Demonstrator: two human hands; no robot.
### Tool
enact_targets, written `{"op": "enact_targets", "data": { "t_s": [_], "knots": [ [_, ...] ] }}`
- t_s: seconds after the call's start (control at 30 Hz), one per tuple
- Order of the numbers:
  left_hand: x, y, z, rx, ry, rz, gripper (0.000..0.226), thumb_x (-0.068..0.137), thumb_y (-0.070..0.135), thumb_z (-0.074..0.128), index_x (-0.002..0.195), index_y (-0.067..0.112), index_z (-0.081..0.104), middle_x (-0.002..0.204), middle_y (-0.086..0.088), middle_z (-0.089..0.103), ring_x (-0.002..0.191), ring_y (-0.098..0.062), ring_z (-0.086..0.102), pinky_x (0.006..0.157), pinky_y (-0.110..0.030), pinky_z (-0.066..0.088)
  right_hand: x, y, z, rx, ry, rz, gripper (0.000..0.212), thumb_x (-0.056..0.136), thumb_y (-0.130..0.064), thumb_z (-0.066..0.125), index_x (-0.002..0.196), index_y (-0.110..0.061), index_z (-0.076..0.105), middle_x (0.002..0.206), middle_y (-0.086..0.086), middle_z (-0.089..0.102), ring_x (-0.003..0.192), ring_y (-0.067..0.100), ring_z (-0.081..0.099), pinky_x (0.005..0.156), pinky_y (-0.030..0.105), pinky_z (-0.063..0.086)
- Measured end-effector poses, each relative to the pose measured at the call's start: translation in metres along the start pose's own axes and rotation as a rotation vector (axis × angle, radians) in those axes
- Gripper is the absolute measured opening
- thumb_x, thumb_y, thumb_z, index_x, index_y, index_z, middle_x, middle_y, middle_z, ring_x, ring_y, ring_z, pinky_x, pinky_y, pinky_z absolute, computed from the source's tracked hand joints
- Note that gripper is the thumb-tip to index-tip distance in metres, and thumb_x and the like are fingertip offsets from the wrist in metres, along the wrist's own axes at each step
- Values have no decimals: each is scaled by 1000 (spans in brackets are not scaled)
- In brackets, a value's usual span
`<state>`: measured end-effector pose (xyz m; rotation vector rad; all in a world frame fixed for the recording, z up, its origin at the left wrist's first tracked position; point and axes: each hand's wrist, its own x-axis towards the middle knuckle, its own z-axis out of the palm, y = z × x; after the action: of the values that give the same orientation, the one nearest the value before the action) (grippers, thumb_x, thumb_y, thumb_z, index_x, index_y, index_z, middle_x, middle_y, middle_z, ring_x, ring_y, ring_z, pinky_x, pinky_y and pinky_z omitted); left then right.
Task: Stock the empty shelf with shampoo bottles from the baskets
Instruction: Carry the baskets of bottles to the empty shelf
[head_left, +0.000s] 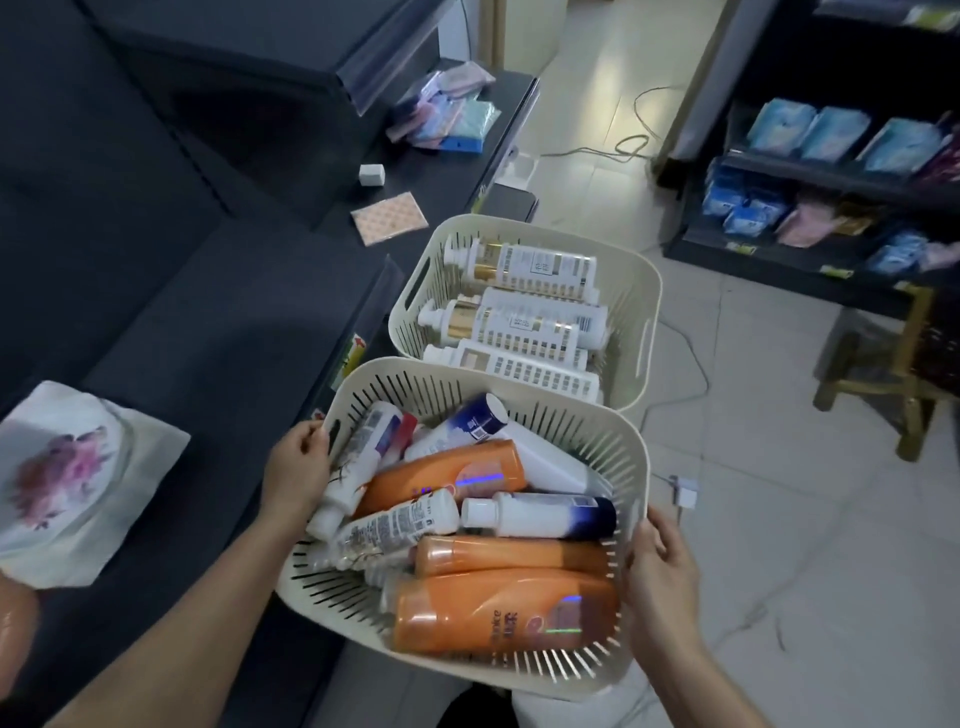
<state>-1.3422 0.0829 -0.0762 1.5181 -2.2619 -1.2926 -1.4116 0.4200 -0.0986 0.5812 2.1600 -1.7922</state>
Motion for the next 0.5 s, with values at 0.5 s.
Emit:
{"op": "enact_targets", "data": {
  "t_s": [0.5],
  "knots": [
    [26,-15,17,191,-49,68,26,102,29,35,97,24,60,88,2,62,77,-13,58,57,-30,39,13,19,10,-127,-31,101,21,103,-22,42,109,-32,59,70,0,57,58,16,49,56,29,39]
  ]
}}
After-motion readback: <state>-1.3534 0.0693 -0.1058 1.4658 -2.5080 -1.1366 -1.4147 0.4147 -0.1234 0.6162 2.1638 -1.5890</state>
